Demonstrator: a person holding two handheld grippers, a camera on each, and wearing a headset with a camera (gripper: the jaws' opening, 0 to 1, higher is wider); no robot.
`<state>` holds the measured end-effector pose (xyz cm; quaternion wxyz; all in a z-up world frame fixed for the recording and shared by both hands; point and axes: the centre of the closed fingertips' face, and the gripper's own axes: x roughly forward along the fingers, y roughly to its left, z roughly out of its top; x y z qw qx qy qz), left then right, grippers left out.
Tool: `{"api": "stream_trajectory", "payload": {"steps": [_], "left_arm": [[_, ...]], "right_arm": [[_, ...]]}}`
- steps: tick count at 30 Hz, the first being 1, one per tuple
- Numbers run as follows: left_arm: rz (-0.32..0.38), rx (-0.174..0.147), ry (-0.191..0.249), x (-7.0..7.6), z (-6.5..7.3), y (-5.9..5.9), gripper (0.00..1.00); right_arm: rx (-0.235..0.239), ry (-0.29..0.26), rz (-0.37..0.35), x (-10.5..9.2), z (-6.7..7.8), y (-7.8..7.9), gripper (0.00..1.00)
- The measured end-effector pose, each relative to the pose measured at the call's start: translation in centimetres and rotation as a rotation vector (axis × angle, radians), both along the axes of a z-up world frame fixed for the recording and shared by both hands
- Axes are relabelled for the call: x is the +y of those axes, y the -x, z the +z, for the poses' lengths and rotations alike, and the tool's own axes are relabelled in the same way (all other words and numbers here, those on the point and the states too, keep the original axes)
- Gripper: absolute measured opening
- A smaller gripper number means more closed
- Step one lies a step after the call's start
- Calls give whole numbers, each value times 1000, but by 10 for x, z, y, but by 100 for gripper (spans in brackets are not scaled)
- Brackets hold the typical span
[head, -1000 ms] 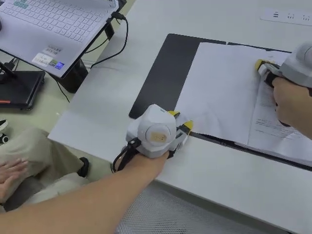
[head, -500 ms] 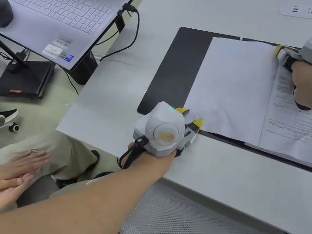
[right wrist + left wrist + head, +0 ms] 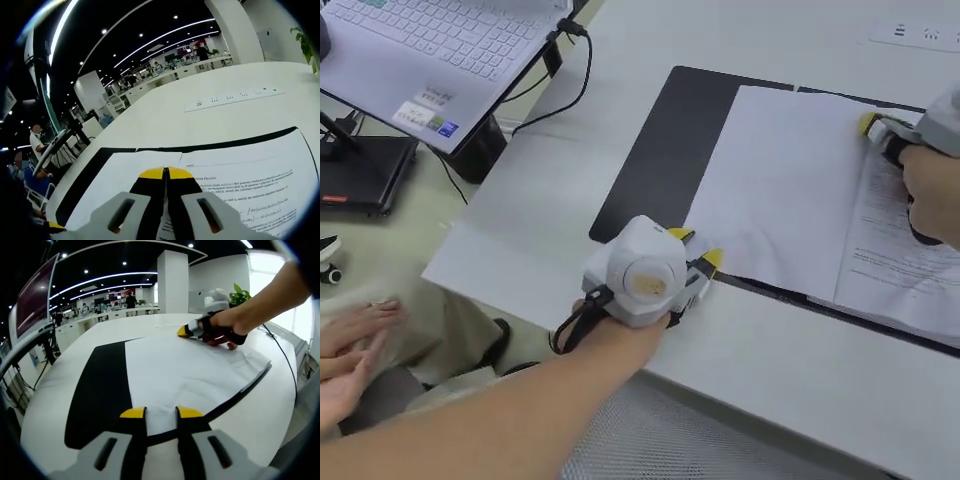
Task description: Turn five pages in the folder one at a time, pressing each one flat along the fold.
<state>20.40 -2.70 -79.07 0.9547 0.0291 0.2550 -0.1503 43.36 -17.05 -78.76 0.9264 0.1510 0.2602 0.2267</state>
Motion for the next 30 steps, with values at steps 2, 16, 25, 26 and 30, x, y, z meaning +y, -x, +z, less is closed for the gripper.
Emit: {"api": "stream_trajectory", "payload": {"steps": [2, 16, 25, 26, 30], "left_arm": [[-1, 0, -1, 0, 0, 0, 21], [-1, 4, -2, -1, -2, 0, 21], [-3, 2, -4, 0, -2, 0, 21], [-3, 3, -4, 0, -2, 0, 21], [-5, 4, -6, 0, -3, 0, 21]], "right_arm": [[-6, 2, 20, 2, 2, 12, 0], [-1, -32, 26, 8, 22, 77, 0], [24, -35, 24, 5, 20, 96, 0], [27, -35, 21, 4, 19, 99, 0], [37, -39, 15, 3, 17, 102, 0]]}}
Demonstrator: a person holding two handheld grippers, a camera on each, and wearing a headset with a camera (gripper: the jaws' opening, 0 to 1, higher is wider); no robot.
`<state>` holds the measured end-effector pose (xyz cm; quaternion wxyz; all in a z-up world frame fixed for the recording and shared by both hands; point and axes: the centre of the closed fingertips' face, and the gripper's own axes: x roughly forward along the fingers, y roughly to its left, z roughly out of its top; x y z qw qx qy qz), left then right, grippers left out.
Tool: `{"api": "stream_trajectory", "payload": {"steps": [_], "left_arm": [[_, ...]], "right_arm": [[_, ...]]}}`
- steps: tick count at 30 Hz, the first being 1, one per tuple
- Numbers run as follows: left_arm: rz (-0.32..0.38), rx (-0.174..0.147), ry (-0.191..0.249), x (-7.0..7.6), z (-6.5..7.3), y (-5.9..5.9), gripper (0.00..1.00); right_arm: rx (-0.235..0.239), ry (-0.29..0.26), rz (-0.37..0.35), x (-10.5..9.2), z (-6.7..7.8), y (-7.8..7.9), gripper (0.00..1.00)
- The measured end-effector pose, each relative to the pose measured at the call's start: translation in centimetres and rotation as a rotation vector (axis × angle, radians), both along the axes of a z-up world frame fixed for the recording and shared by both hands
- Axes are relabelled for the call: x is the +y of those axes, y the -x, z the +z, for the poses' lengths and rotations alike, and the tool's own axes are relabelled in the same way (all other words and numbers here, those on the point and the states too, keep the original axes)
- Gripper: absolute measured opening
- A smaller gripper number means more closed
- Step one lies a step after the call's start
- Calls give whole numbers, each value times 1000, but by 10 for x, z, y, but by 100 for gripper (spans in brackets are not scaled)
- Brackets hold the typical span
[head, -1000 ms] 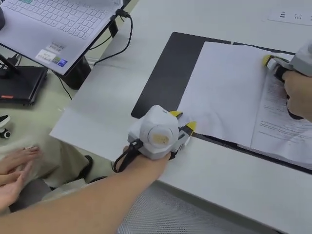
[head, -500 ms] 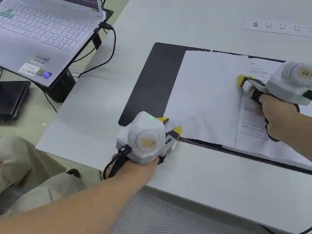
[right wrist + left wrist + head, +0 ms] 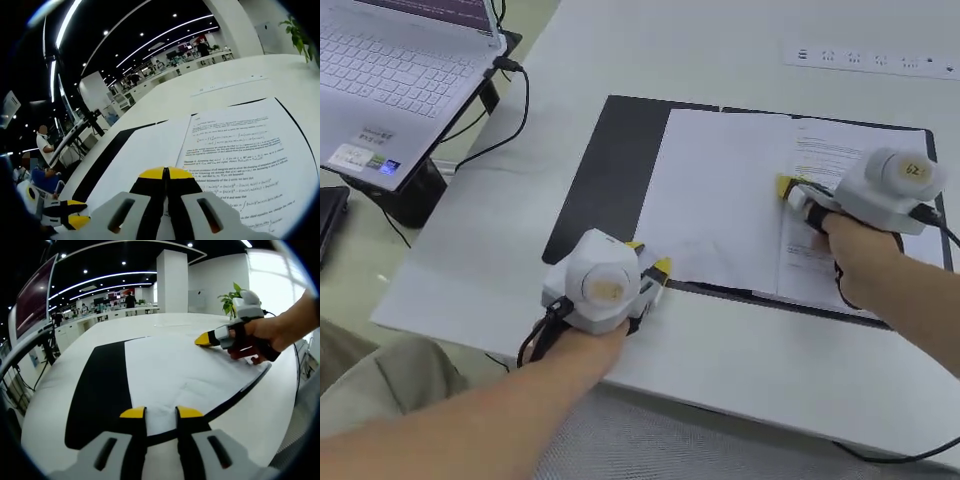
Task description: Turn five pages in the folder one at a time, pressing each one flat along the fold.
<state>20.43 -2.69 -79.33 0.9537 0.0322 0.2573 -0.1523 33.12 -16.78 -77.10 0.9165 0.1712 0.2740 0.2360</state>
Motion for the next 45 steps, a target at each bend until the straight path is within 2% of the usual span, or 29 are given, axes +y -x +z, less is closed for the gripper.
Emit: {"api": "stream_trajectory", "payload": {"steps": [6, 20, 23, 39, 42, 44, 45], "left_arm": [[3, -2, 4, 0, -1, 0, 21], [5, -4, 7, 0, 1, 2, 21], [5, -3, 7, 0, 2, 3, 21], [5, 1, 6, 1, 4, 4, 21], [6, 2, 7, 1, 5, 4, 21], [7, 3, 7, 1, 4, 4, 21], [6, 3, 7, 1, 5, 4, 21]], "right_arm": [[11, 17, 13, -1, -3, 23, 0], [36, 55, 104, 10, -5, 98, 0], [44, 51, 103, 7, -7, 101, 0], [111, 28, 127, 1, -13, 142, 0], [139, 15, 128, 1, -13, 150, 0], [190, -23, 137, 5, -12, 161, 0], [193, -30, 151, 7, -10, 165, 0]]}}
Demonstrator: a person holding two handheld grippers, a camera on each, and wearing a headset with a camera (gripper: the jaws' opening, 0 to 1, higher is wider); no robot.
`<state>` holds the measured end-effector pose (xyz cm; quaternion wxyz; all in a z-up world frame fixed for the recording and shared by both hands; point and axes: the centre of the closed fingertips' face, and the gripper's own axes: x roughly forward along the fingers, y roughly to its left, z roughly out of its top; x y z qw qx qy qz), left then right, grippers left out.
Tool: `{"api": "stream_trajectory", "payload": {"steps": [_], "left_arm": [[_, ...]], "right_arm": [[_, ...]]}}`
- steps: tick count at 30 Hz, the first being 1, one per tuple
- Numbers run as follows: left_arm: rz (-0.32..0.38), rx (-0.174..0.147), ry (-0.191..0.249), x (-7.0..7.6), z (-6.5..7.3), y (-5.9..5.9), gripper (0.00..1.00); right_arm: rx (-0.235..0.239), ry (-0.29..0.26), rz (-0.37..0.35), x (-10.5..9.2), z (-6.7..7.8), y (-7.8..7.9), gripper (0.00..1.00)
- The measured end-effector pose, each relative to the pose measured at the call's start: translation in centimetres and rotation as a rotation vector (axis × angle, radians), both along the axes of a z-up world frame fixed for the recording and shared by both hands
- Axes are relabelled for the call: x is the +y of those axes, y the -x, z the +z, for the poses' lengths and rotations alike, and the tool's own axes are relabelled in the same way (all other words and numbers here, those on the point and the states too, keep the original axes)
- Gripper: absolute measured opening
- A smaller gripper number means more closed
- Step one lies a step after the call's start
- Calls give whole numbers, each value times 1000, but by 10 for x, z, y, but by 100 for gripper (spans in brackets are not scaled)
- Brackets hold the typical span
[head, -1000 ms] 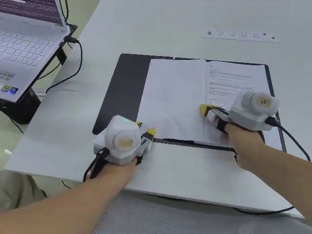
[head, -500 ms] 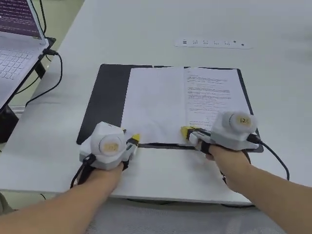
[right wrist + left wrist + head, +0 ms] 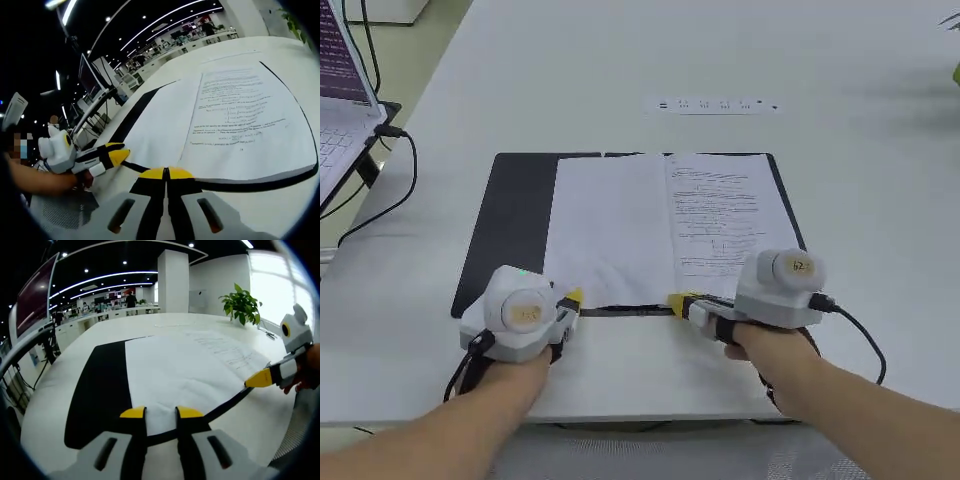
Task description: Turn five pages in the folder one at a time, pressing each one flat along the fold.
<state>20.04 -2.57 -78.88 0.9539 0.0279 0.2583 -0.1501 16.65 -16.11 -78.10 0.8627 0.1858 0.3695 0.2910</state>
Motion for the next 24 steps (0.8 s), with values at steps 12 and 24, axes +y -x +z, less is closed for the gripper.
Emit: {"api": "stream_trajectory", "payload": {"steps": [12, 24], "left_arm": [[-5, 56, 24, -1, 2, 1, 24], [-118, 131, 191, -36, 55, 29, 39]], "right_arm": [[48, -157, -15, 3, 53, 31, 0], [-75, -52, -94, -56, 100, 51, 0]]}}
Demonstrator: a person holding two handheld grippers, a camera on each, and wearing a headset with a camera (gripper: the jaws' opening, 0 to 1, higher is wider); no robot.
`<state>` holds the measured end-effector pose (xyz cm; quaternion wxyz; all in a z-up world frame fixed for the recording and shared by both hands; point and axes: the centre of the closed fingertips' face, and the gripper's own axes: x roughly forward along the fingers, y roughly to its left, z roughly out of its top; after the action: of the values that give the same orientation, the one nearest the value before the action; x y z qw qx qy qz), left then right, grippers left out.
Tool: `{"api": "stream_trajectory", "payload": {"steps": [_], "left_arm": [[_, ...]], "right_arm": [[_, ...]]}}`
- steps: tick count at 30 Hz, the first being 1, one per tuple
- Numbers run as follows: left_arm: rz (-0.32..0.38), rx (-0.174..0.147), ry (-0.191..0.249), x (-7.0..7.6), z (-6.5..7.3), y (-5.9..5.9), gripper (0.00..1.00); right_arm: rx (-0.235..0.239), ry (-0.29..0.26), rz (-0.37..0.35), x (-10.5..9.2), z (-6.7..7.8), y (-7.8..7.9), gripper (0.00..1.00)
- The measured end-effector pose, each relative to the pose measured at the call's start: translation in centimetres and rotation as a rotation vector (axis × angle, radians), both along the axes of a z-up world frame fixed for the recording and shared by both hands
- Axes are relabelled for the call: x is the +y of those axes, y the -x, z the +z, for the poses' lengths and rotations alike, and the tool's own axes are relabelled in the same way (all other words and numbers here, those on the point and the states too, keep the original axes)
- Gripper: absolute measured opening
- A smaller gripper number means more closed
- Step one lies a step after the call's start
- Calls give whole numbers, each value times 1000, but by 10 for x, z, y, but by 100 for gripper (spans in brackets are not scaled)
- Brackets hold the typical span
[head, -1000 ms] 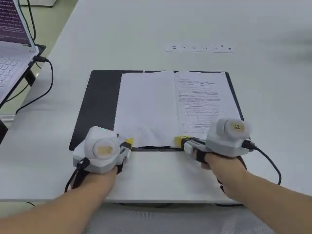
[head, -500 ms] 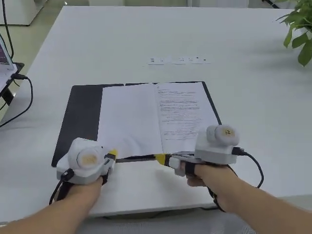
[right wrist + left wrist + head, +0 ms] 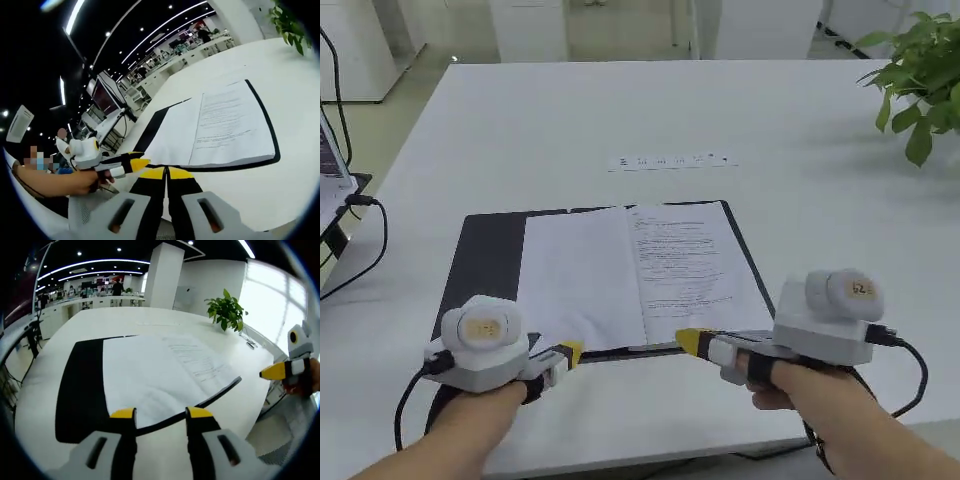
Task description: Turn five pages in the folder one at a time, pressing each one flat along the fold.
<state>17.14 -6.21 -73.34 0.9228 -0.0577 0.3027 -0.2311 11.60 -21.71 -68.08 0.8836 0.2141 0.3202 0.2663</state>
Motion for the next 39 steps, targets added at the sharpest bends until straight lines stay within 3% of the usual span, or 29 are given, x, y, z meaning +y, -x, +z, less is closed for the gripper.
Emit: {"api": "stream_trajectory", "payload": {"steps": [1, 2, 3, 6, 9, 11, 16, 18, 21, 25, 28, 30, 33, 39], "left_arm": [[-4, -5, 10, 0, 7, 2, 40], [-21, -48, 29, -3, 23, 6, 42], [-28, -76, 26, -3, 31, 8, 43], [-28, -87, 27, 0, 47, 20, 49], [8, -87, 56, 6, 61, 28, 61], [27, -93, 61, 10, 67, 30, 70], [68, -117, 59, 18, 81, 37, 87], [70, -125, 37, 22, 83, 39, 92], [68, -168, -5, 28, 87, 41, 99], [37, -154, -42, 31, 87, 48, 99], [1, -158, -121, 35, 84, 53, 99], [5, -161, -120, 36, 86, 53, 99], [54, -145, -60, 41, 91, 52, 99], [61, -166, -90, 50, 97, 52, 99]], "right_arm": [[-11, 8, -5, -6, 3, 1, 0], [-21, 11, -18, -13, 7, 2, 0], [-32, -3, -44, -19, 12, 0, 3], [-83, -13, -87, -34, 28, -4, 22], [-109, 49, -112, -50, 34, -6, 42], [-126, 92, -133, -63, 35, -10, 49], [-148, 130, -143, -75, 38, -10, 66], [-161, 136, -147, -77, 41, -8, 70], [-199, 156, -161, -81, 45, -9, 81], [-219, 181, -191, -85, 43, -8, 98], [-221, 229, -162, -84, 37, -5, 100], [-224, 238, -156, -85, 34, -5, 100], [-235, 241, -146, -82, 37, -4, 100], [-241, 244, -129, -79, 36, -6, 100]]}}
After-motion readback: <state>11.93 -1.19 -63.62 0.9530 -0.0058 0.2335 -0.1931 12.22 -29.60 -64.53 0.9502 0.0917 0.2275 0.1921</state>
